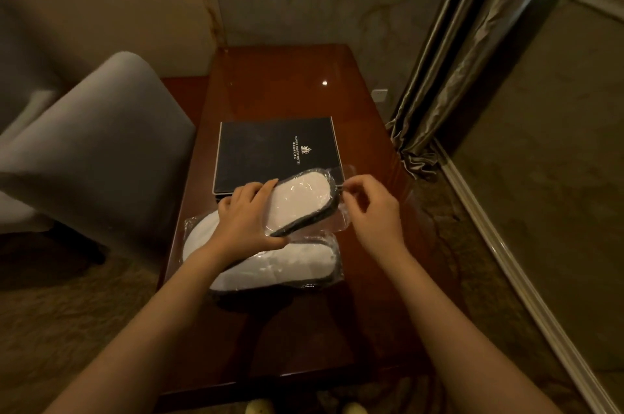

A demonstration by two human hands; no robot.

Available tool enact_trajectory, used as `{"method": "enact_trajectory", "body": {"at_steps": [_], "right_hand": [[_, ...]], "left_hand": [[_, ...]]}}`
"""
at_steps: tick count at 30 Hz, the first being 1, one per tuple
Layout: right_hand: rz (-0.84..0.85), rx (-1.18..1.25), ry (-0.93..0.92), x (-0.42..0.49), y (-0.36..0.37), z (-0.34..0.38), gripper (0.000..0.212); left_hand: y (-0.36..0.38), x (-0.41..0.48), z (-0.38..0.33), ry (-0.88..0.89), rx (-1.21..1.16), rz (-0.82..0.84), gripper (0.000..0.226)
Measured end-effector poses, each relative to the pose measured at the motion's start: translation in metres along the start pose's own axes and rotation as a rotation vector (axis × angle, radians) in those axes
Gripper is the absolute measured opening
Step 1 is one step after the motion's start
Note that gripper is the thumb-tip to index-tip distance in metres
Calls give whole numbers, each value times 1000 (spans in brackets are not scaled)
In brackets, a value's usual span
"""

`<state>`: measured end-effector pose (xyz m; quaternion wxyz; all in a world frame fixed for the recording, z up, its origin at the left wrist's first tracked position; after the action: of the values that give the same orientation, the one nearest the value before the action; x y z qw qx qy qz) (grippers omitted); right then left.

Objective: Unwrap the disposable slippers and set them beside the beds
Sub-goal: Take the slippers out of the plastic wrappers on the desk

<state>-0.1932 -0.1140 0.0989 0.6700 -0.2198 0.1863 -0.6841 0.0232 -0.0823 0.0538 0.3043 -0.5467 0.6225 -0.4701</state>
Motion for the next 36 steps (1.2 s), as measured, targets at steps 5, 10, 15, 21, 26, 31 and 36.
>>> {"method": "enact_trajectory", "body": {"at_steps": [5, 10, 15, 21, 26, 31, 36], "right_hand": [[242, -59, 59, -2, 17, -9, 21], [237, -418, -78, 5, 6, -25, 24], [322, -218, 21, 20, 5, -12, 21], [534, -26, 191, 30, 19, -5, 33], [613, -4, 305, 31, 30, -28, 30], [580, 55, 403, 33, 25, -64, 22], [671, -140, 429, 41, 25, -87, 24]], "left_hand": [[-3, 3, 5, -40, -33, 15, 108], [-9, 1, 6, -22, -6, 7, 107], [-5, 5, -10, 54, 66, 33, 108], [6, 10, -32, 149, 121, 95, 108], [34, 8, -37, 144, 114, 167, 110], [57, 2, -32, 138, 143, 274, 115], [65, 4, -37, 170, 174, 318, 116]]}}
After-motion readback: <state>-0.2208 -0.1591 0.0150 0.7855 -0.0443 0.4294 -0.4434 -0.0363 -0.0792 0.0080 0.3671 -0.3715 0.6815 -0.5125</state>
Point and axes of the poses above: each hand's wrist, its own x-axis towards the middle knuckle, its own y-axis out of the palm, z = x × y, the point moved 7 cm from there along x, towards the middle knuckle, and after that the axes turned 15 degrees about y, right-handed, at the moved point
